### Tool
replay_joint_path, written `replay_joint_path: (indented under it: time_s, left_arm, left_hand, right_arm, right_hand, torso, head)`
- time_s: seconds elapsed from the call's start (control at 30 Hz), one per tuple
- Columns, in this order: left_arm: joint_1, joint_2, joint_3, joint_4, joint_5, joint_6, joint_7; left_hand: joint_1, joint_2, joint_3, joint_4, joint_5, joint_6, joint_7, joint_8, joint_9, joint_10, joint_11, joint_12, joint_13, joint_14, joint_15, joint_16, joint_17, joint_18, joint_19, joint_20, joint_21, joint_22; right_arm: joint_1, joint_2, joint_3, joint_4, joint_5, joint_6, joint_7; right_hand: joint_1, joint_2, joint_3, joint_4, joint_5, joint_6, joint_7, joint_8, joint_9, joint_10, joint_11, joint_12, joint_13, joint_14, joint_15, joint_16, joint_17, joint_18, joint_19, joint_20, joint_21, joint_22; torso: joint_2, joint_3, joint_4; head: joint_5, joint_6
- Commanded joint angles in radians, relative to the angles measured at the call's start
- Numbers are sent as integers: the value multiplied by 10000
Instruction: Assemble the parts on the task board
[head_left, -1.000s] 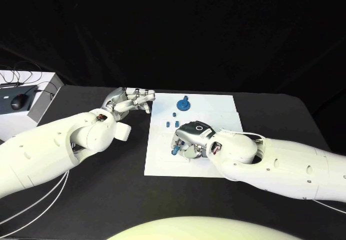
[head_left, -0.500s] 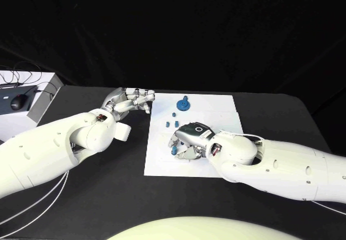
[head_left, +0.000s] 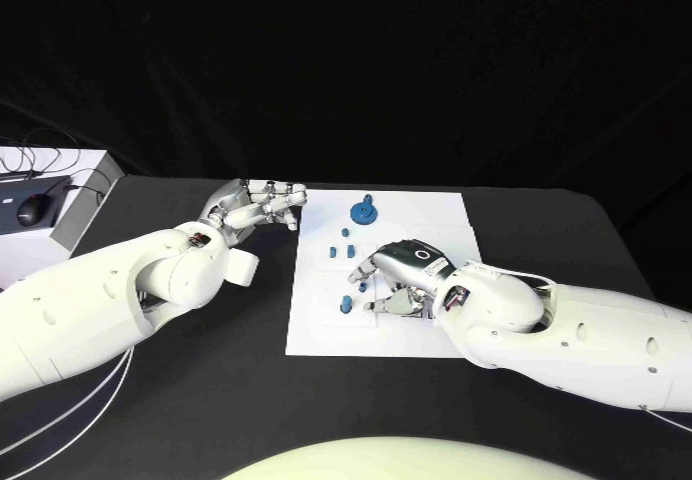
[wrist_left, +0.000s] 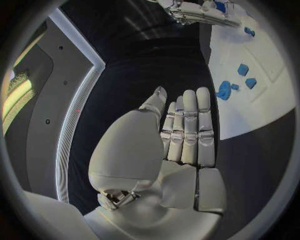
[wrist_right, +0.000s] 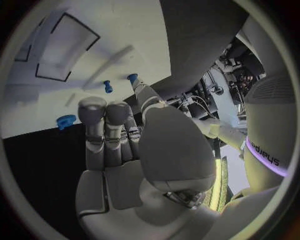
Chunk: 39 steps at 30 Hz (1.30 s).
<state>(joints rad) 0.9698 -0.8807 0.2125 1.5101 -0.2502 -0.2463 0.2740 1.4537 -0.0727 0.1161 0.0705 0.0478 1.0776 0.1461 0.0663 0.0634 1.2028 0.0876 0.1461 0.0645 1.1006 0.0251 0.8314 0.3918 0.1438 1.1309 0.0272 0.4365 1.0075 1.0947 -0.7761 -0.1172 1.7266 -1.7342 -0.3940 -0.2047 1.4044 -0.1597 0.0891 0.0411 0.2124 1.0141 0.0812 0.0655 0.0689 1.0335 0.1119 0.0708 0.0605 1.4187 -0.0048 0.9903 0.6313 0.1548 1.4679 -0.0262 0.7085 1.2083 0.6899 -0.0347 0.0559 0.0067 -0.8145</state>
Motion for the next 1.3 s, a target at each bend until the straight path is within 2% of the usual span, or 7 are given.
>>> replay_joint_path:
  time_s: [0.03, 0.13, 0.3, 0.37, 0.67, 0.77, 1.3]
  left_arm:
    - [-4, 12, 5, 7, 9, 110, 22]
    - [-4, 13, 5, 2, 18, 119, 33]
    - [-4, 26, 5, -19, 39, 172, 63]
    - [-5, 37, 4, -42, 49, 197, 71]
    - [-12, 75, 2, -92, 67, 243, 80]
    - [-20, 83, 1, -98, 68, 255, 80]
    - [-35, 85, 1, -113, 69, 264, 42]
  left_hand:
    - [-28, 33, -3, 65, 40, -18, 55, 40, 9, -32, -7, -10, -8, 66, -11, -32, 9, -57, 83, -17, -39, 15]
    - [-31, 21, -16, 101, 41, -24, 59, 38, 8, -37, -5, -6, -7, 70, -8, -52, 18, -57, 121, -16, -130, 74]
    - [-51, -4, -36, 107, 41, -30, 57, 36, 8, -43, -1, -9, -8, 68, -4, -55, 18, -58, 118, -13, -137, 74]
    - [-51, -4, -36, 107, 41, -30, 57, 36, 8, -43, -1, -9, -8, 68, -4, -55, 18, -58, 118, -13, -137, 74]
    - [-66, -5, -48, 117, 41, -33, 56, 38, 8, -46, 1, -9, -7, 64, -2, -58, 17, -59, 115, -9, -146, 74]
    - [-66, -5, -48, 117, 41, -33, 56, 38, 8, -46, 1, -9, -7, 64, -2, -58, 17, -59, 115, -9, -146, 74]
    - [-77, 20, -60, 146, 42, -38, 55, 41, 9, -53, 2, -3, -7, 60, 1, -62, 19, -57, 120, -2, -175, 82]
  right_arm:
    - [123, -386, 67, 177, 1635, -1278, 562]
    - [360, -861, 112, 152, 3498, -1281, 913]
    - [781, -1636, 142, -128, 5777, -258, 876]
    - [944, -1998, 146, -283, 6419, 387, 508]
    - [1147, -2857, 149, -263, 6403, 2283, -1655]
    - [1162, -2989, 143, -160, 6177, 2739, -2465]
    - [1107, -2944, 26, 441, 5701, 3157, -4284]
  right_hand:
    - [-63, 178, 0, -20, 114, -25, 173, -31, 6, 847, -262, 257, -8, 19, -104, -73, -29, 117, 543, -39, 17, -28]
    - [-7, 441, 179, -131, 266, 268, 788, 59, 50, 1596, -304, 405, 38, 36, -142, -88, -28, 45, 543, -107, 70, -23]
    - [-788, 873, -439, -105, 702, 962, 322, 478, 168, 3369, -1077, 2698, 1741, 162, -672, 93, 117, -298, 598, -570, 1042, 426]
    - [-1512, 1327, -1040, -14, 971, 1124, 160, 776, 553, 1720, -1266, 6581, 5852, 202, -799, 384, 266, -531, 622, -817, 2029, 893]
    - [-2472, 2055, -2096, 482, 1755, 348, -449, 2878, 5067, 2466, -1553, 10615, 11434, 199, -926, 2304, 2937, -773, 739, -858, 4606, 2259]
    - [-2484, 2146, -2102, 618, 1780, 338, -489, 2650, 5921, 2566, -1514, 10411, 11745, 219, -933, 2329, 3106, -816, 751, -860, 4849, 2423]
    - [-3430, 1375, -1980, 1879, 1648, 676, -480, 1684, 7080, 2778, -1509, 9971, 12307, 282, -926, 2391, 3583, -910, 797, -842, 5313, 2758]
  torso:
    - [-4, -10, -2]
    - [-18, -16, -22]
    - [-37, -14, -29]
    - [-52, -6, -50]
    - [-61, 27, -73]
    - [-57, 13, -74]
    - [-56, -16, -37]
  head:
    - [-134, 69]
    - [-268, 105]
    - [-495, 159]
    - [-552, 160]
    - [-631, 168]
    - [-677, 173]
    - [-735, 110]
